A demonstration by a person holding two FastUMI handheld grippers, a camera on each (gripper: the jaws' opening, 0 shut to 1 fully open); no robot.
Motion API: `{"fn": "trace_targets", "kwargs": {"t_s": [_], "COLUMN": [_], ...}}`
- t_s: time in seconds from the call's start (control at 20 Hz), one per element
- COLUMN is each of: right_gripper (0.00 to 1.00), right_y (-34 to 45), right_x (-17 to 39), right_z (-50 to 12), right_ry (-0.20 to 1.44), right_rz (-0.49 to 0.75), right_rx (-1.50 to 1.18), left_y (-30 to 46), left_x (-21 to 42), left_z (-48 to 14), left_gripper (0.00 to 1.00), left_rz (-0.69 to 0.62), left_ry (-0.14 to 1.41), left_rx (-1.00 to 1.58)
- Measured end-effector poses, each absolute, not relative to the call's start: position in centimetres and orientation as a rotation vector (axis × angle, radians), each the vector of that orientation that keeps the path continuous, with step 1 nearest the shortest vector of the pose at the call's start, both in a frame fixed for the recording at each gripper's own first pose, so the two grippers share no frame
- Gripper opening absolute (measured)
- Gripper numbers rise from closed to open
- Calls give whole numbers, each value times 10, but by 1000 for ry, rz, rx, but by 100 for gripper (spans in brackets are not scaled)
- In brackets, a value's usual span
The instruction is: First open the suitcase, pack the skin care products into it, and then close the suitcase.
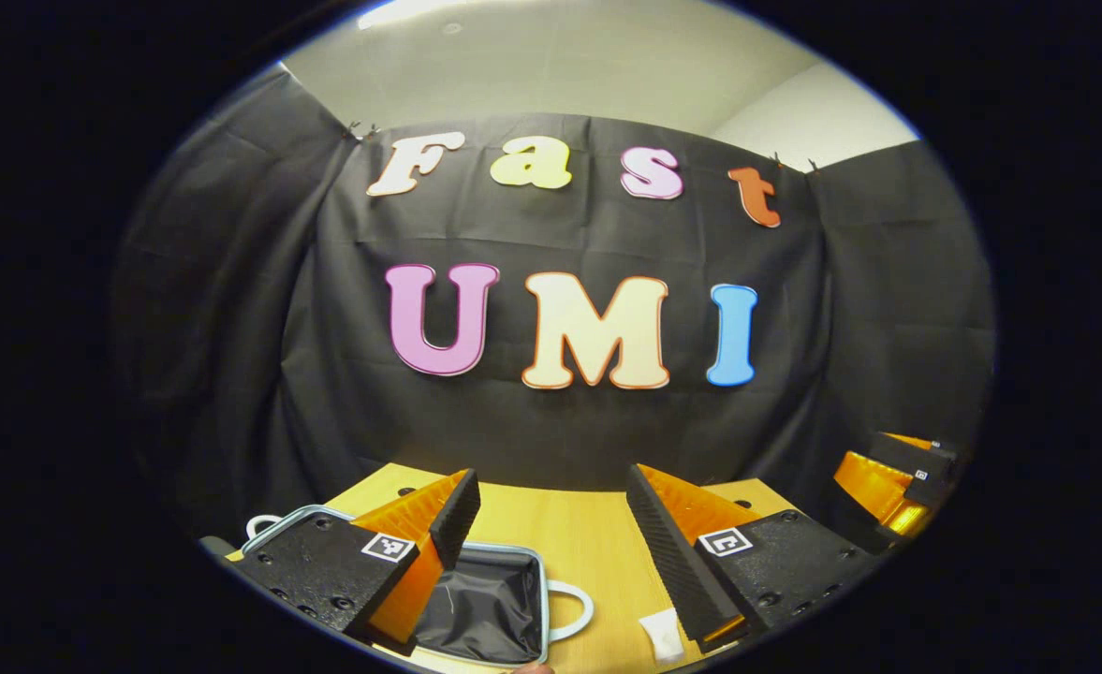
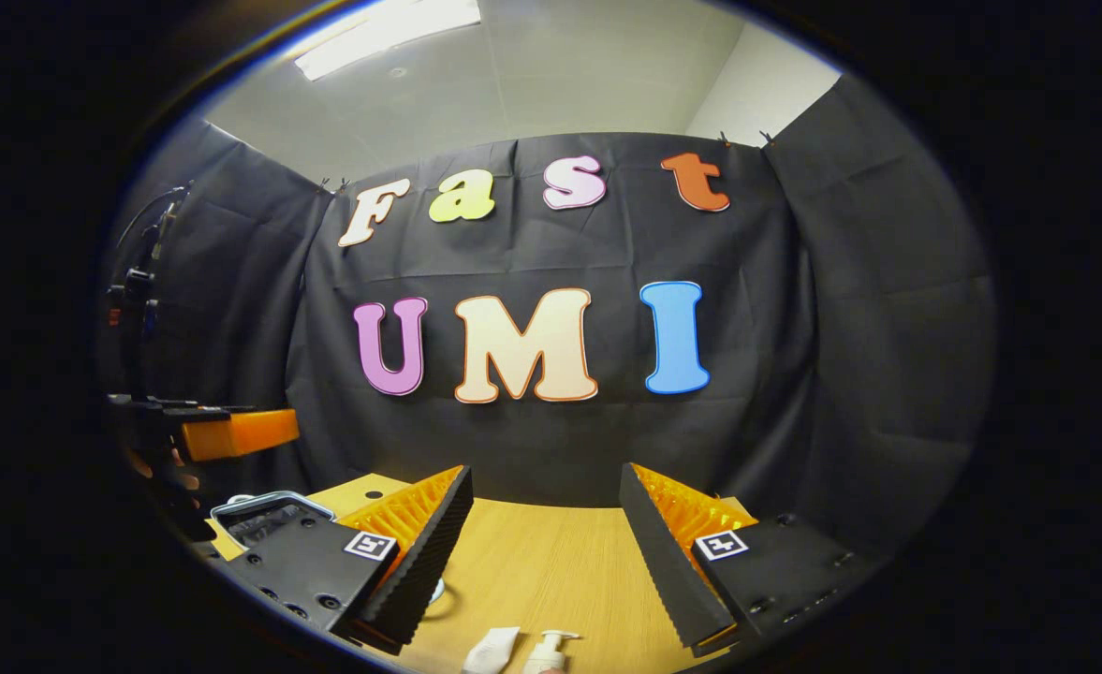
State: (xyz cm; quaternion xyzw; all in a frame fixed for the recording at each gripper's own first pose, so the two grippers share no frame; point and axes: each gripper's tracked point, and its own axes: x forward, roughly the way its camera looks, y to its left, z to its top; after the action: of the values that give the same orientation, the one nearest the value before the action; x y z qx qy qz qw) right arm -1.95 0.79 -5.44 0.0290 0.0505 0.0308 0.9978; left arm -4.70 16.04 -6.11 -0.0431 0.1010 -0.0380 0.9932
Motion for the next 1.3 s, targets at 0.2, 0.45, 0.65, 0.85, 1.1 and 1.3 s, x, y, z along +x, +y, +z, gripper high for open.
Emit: {"fn": "trace_targets", "kwargs": {"t_s": [0.2,0.45,0.65,0.85,1.1,1.3], "right_gripper": [100,100,100,100,100,100], "right_y": [-5,-32,-58,-85,-117,-133], "right_x": [-24,-32,-42,-52,-61,-65], "right_z": [-56,-59,-63,-68,-74,-80], "right_ry": [107,125,144,169,189,205], "right_rz": [64,46,20,-12,-48,-63], "right_rx": [40,16,-18,-45,-65,-73], "left_y": [120,71,42,19,1,-5], "left_x": [-54,-71,-81,-104,-130,-139], "left_z": [-99,-178,-232,-294,-357,-386], "left_gripper": [94,95,95,95,95,95], "left_rz": [-157,-250,-293,-302,-293,-280], "left_ry": [299,521,663,824,992,1078], "left_rx": [-71,-105,-130,-144,-180,-200]}}
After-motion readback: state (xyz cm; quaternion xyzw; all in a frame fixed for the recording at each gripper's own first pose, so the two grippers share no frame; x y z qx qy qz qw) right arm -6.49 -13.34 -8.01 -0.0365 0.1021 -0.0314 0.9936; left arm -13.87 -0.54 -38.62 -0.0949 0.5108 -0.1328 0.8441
